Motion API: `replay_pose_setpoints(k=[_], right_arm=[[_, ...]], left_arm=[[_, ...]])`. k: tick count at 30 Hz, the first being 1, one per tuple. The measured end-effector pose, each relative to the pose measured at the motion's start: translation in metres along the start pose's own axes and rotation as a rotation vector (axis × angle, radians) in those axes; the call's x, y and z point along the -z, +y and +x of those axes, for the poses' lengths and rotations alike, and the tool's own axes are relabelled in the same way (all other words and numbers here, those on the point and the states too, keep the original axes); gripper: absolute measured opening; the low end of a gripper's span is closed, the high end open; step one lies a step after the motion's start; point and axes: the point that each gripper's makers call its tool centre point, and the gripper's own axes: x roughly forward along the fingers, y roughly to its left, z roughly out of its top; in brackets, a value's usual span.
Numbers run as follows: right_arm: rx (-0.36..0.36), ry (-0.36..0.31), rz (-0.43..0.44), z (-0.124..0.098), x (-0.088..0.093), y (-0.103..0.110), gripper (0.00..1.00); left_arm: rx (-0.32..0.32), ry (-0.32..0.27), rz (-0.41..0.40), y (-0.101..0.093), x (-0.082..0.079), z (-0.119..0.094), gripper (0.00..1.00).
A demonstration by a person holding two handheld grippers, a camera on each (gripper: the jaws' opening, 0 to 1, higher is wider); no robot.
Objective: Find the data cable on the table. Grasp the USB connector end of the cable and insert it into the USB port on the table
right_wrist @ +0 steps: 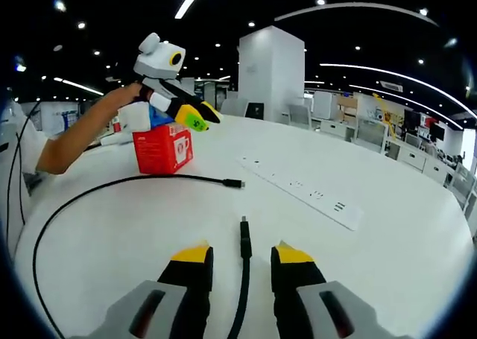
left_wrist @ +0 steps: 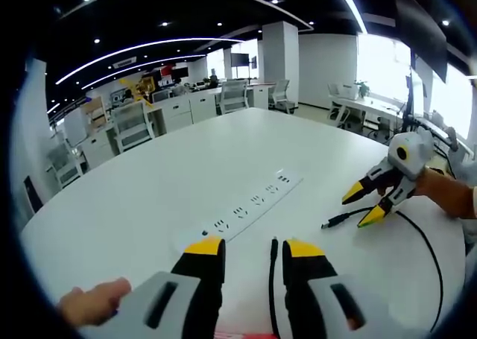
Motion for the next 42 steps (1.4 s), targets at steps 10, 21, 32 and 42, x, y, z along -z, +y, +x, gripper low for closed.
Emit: replay_pose_setpoints(k=[10, 21, 32, 42], right_arm=[[-0.001, -0.020, 0.008, 0.010, 0.002, -0.003, 0.31], [-0.011, -0.076, 0.033, 0.017, -0.004, -0.001, 0.27], [-0.026, -0.089, 0.000, 0.027, -0.002, 0.003, 0.26], [-0.034, -0.106, 0.034, 0.027, -0.001, 0.000, 0.24]], left_arm=[[0.002, 0.000, 0.000, -0.001, 0.000, 0.000, 0.31], [0.002, 0.000, 0.001, 0.000, 0.000, 0.000, 0.31], [0.004, 0.001, 0.001, 0.000, 0.001, 0.000, 0.31], [0.004, 0.004, 0.001, 0.001, 0.001, 0.000, 0.31]])
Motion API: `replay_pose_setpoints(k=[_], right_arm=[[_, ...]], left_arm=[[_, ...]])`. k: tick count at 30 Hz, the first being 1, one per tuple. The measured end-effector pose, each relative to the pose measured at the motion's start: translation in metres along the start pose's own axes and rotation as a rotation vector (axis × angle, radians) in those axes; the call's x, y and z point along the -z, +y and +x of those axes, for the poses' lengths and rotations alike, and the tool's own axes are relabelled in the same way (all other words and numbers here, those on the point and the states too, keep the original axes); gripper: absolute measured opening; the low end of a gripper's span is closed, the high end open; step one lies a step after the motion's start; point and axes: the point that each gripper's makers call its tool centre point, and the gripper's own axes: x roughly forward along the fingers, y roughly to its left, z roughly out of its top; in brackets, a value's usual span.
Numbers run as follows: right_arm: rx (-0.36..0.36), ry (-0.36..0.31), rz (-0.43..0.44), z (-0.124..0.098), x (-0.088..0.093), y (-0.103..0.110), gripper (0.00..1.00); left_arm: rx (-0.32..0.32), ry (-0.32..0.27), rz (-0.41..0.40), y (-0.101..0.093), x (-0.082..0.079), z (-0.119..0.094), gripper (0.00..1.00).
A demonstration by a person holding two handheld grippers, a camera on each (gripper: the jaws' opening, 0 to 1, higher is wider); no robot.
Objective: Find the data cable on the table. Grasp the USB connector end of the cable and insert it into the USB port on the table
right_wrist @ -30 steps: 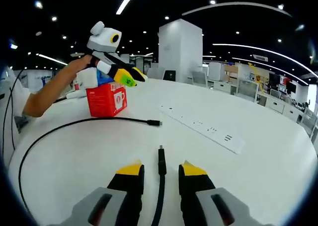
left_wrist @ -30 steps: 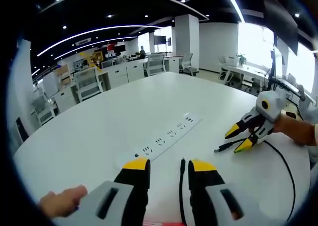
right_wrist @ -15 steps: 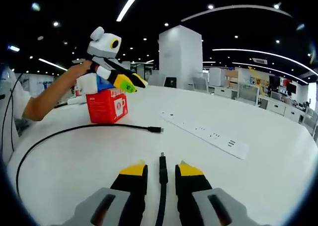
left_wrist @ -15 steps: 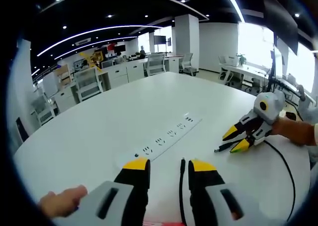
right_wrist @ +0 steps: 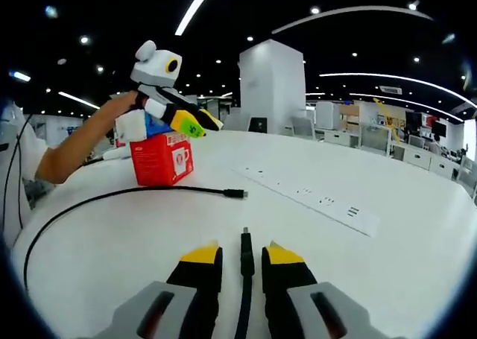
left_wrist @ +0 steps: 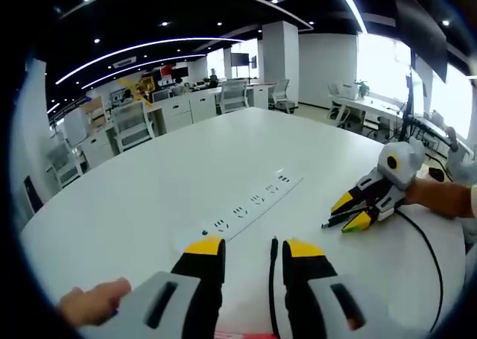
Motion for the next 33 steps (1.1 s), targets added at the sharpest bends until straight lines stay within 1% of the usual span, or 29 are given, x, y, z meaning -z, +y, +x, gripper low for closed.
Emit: replay_pose_setpoints(k=[4, 9, 13, 18, 21, 29, 33], right_arm=[[-0.004, -0.003, 0.004, 0.0009, -0.0008, 0.0002, 0.22], [0.003, 0.011, -0.019, 0.0030, 0.0019, -0.0003, 0.22], [0.002, 0.017, -0.020, 0.0033, 0.0032, -0.0003, 0.22], [0.015, 0.014, -0.032, 0.0055, 0.0031, -0.0020, 0.21], [0.007, 0.014, -0.048, 0.0060, 0.0031, 0.0003, 0.18], [0.001, 0.009, -0.059, 0.0057, 0.0028, -0.0007, 0.19], [0.025, 0.014, -0.046, 0.0053, 0.0036, -0.0050, 0.11]], left_arm=[[0.000, -0.001, 0.000, 0.0000, 0.0000, -0.0001, 0.31], [0.000, 0.000, 0.000, 0.0002, 0.0001, -0.0001, 0.31], [0.000, 0.000, 0.001, 0.0004, 0.0001, 0.0000, 0.31], [0.000, -0.001, 0.001, 0.0007, -0.0003, 0.0005, 0.31], [-0.001, 0.000, 0.001, 0.0007, -0.0004, 0.0007, 0.31], [-0.001, 0.000, 0.002, 0.0004, -0.0007, 0.0013, 0.31], [0.000, 0.000, 0.003, -0.0002, -0.0009, 0.0015, 0.31]])
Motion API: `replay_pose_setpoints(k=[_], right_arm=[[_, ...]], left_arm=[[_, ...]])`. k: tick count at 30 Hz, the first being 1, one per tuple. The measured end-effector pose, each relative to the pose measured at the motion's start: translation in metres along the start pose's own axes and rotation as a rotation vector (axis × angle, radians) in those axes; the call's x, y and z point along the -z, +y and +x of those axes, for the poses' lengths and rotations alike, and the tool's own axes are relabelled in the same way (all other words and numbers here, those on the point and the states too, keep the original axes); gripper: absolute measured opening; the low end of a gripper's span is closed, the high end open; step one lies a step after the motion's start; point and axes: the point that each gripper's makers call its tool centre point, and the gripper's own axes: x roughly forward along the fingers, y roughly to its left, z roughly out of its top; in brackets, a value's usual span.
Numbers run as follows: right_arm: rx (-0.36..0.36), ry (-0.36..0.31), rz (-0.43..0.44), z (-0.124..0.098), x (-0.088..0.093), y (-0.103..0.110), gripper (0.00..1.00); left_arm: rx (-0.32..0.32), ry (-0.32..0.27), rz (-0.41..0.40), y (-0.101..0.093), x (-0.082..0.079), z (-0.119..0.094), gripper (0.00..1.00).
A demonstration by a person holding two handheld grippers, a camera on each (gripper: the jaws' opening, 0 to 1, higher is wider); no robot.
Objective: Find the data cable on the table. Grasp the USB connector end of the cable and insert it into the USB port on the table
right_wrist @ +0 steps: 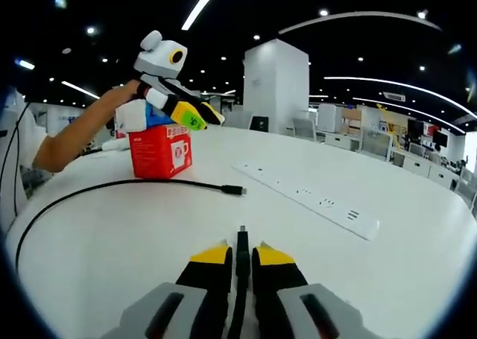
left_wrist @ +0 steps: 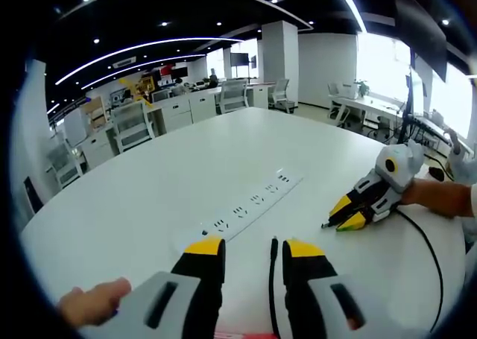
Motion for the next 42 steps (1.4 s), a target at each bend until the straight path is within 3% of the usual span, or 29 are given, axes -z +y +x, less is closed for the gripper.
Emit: replay_pose_setpoints(k=[25, 42], right_arm=[[-0.003, -0.002, 0.056, -0.003, -0.003, -0.002, 0.10], [0.005, 0.045, 0.013, -0.014, -0.019, -0.013, 0.10]], left_arm=[[0.003, 0.000, 0.001, -0.001, 0.000, 0.000, 0.31], [0.005, -0.001, 0.002, -0.001, 0.000, 0.000, 0.31]])
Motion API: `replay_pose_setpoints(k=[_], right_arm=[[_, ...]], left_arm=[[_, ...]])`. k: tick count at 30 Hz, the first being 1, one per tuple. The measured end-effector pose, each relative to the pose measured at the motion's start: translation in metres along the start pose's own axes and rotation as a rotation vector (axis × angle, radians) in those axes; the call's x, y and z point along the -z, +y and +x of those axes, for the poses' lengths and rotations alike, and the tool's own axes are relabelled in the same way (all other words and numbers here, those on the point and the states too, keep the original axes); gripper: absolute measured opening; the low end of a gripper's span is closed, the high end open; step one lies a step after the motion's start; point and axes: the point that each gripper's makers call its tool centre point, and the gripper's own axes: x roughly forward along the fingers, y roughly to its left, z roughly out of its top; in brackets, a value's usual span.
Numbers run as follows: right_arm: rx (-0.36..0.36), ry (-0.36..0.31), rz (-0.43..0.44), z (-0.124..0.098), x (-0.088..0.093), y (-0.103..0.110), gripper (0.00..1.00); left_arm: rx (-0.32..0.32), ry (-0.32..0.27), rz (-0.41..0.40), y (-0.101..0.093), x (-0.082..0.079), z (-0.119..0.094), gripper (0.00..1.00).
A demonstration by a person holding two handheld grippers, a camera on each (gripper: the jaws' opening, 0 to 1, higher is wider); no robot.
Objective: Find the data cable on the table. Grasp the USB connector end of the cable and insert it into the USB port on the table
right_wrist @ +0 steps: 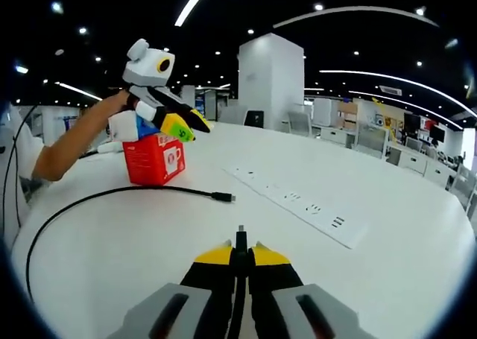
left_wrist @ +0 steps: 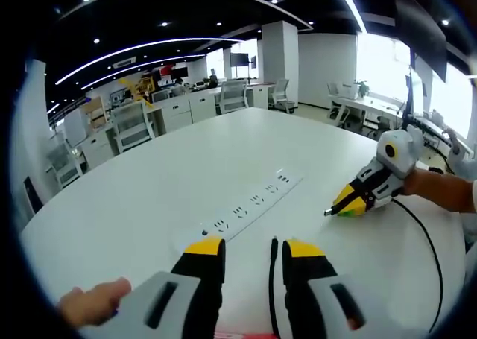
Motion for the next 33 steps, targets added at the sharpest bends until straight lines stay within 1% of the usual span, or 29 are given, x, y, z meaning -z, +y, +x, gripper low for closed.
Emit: replay_pose_setpoints(k=[6, 11, 17, 23, 26, 33], right_arm=[[-0.005, 0.032, -0.036, -0.002, -0.003, -0.005, 0.10], [-0.016, 0.078, -0.065, -0.005, -0.003, -0.011, 0.10], [-0.006, 0.101, -0.090, -0.008, -0.006, -0.017, 0.10], [-0.014, 0.131, -0.116, -0.012, -0.009, -0.022, 0.09], [-0.026, 0.169, -0.134, -0.013, -0.007, -0.026, 0.09], [-0.052, 0.229, -0.177, -0.011, -0.005, -0.029, 0.09]], left_arm=[[0.001, 0.001, 0.000, 0.000, 0.000, 0.000, 0.31], [0.001, 0.000, 0.000, 0.001, 0.001, -0.001, 0.31], [0.001, 0.001, 0.000, 0.001, 0.001, -0.001, 0.31], [0.001, 0.002, 0.001, 0.000, 0.001, -0.001, 0.31], [0.001, 0.003, 0.001, 0.001, 0.001, -0.001, 0.31], [0.002, 0.003, 0.001, 0.002, 0.001, 0.000, 0.31]])
